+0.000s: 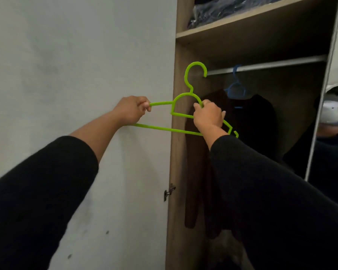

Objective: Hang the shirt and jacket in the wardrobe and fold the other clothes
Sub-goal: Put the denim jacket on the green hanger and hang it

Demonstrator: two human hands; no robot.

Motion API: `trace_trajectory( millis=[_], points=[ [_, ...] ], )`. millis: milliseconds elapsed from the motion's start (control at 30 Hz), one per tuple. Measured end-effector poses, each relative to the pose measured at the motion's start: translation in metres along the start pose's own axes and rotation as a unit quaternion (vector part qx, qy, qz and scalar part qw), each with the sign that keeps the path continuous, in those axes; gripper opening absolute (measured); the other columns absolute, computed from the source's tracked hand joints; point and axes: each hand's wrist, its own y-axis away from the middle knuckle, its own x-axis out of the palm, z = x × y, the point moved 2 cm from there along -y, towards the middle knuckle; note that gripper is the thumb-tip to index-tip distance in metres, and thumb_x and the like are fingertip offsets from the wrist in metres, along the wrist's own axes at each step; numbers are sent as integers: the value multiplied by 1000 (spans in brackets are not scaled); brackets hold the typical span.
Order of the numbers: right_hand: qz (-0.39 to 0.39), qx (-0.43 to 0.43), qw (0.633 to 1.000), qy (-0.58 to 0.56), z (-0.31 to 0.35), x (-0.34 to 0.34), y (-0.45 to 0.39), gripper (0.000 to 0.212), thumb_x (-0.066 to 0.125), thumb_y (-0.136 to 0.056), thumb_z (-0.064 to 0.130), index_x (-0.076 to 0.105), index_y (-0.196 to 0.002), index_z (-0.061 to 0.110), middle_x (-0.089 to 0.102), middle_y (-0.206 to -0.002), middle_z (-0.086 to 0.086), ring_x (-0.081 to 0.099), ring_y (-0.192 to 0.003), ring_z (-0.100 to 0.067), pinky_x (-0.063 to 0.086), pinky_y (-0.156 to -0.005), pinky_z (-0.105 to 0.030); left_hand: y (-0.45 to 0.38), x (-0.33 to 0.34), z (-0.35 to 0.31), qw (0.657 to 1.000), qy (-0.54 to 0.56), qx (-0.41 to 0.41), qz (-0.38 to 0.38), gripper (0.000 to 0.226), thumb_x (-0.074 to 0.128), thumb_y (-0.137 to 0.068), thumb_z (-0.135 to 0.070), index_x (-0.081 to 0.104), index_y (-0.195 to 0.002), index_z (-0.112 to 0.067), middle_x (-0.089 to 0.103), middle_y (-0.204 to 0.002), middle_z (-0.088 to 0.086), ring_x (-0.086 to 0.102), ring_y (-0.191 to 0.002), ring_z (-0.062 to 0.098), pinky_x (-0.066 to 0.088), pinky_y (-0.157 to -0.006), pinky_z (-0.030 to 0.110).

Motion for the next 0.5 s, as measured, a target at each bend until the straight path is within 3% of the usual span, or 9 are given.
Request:
trace_trajectory(
  millis=[100,200,300,367,433,500],
  points=[
    [43,-43,998,-17,13,1,30,31,46,-97,32,62,-105,7,63,-117,-16,50,-119,-33,29,-109,-41,35,-17,14,999,-13,-38,4,28,38,-100,-19,66,-102,-15,61,-91,3,52,-86,19,33,-74,22],
    [91,-91,991,-41,29,-4,58,32,47,-96,31,61,-103,3,61,-117,-22,52,-115,-37,40,-91,-35,73,-43,20,997,-33,-75,3,29,38,-101,-21,66,-104,-15,66,-101,8,52,-87,18,33,-75,20],
    [124,-148,979,-60,52,-13,85,30,47,-97,31,57,-86,5,61,-112,-24,53,-110,-38,38,-79,-34,111,-79,20,992,-62,-105,-15,31,38,-101,-23,67,-107,-13,67,-106,10,56,-93,21,33,-75,20],
    [141,-176,970,-89,69,-19,104,35,48,-96,31,40,-67,14,61,-101,-22,55,-103,-36,31,-70,-32,138,-104,19,988,-75,-130,-33,31,38,-101,-23,67,-108,-13,67,-108,9,54,-92,20,34,-77,21],
    [163,-191,958,-138,84,-23,125,38,50,-94,30,34,-63,17,62,-90,-15,58,-95,-34,33,-69,-30,166,-127,19,982,-87,-161,-52,31,38,-101,-23,67,-107,-14,67,-108,8,54,-93,20,36,-78,22],
    [196,-200,942,-183,95,-26,150,25,50,-93,28,42,-70,20,67,-89,-10,62,-92,-31,46,-76,-34,197,-143,19,974,-98,-196,-64,30,39,-101,-23,68,-105,-15,67,-106,6,52,-88,17,37,-76,23]
  ],
)
